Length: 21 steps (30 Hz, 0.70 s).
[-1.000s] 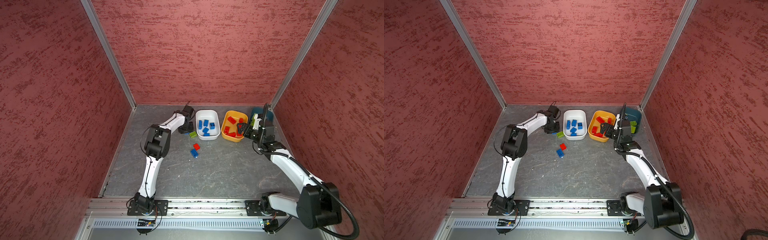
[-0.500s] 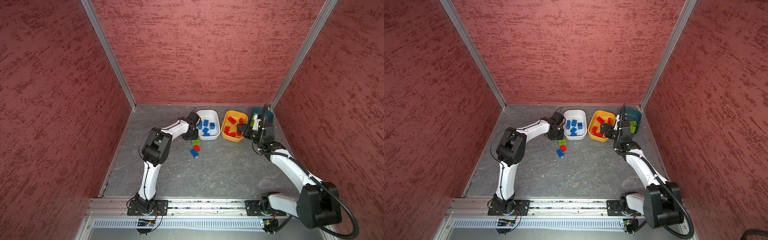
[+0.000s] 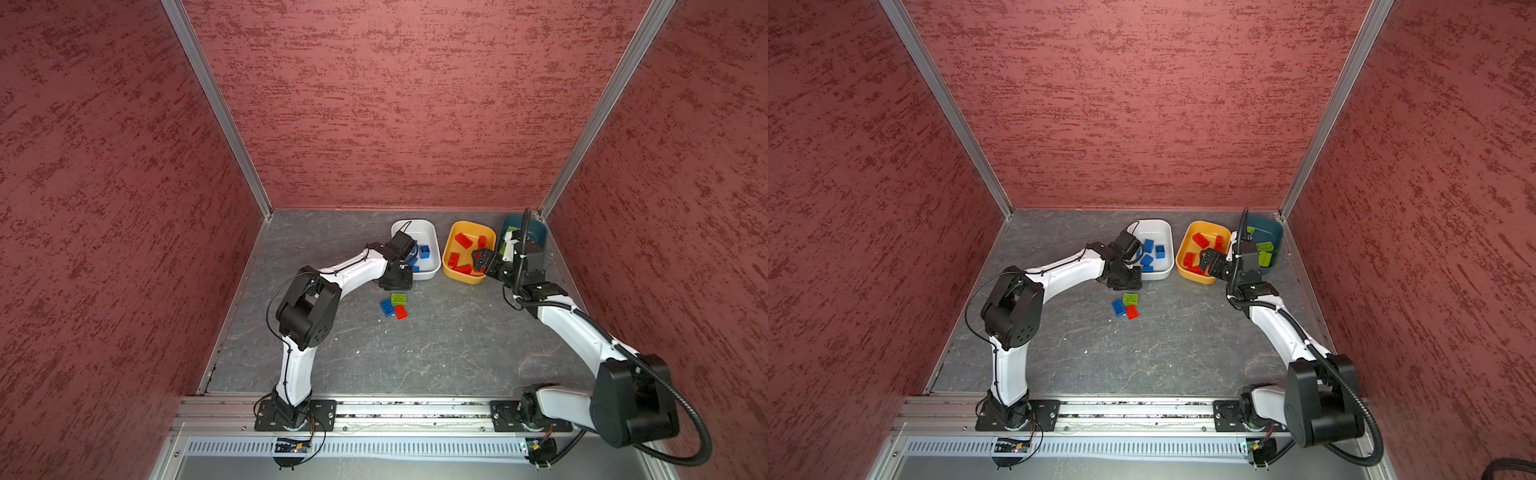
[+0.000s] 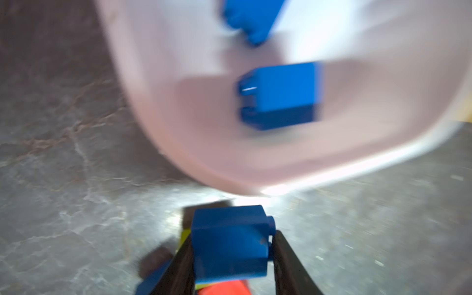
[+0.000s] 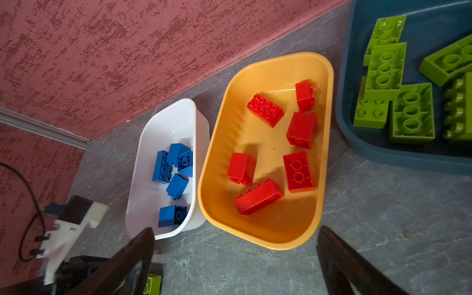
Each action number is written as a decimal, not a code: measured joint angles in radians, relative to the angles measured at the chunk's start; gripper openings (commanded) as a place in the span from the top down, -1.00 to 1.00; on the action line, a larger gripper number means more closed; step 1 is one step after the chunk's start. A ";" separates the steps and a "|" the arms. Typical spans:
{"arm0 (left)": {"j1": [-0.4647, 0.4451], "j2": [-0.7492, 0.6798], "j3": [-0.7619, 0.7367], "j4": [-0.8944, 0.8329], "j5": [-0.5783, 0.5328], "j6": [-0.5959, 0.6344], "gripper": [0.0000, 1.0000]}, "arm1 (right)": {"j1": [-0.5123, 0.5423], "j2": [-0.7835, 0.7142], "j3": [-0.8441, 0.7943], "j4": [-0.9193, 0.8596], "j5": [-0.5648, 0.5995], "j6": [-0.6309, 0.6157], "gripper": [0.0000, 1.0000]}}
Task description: Sort the legos into containers by color
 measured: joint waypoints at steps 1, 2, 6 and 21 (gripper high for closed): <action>-0.002 -0.009 0.025 0.009 0.003 0.003 0.44 | 0.002 0.002 0.000 0.000 -0.001 0.000 -0.98; -0.002 -0.012 0.047 0.014 0.003 0.008 0.45 | 0.003 0.003 0.000 0.000 -0.001 0.000 -0.98; 0.016 0.018 0.199 0.027 -0.008 0.034 0.42 | 0.013 0.007 0.000 0.000 -0.005 -0.007 -0.98; 0.058 0.360 0.691 -0.144 -0.085 0.130 -0.93 | 0.204 0.047 0.000 -0.029 -0.014 -0.177 -0.97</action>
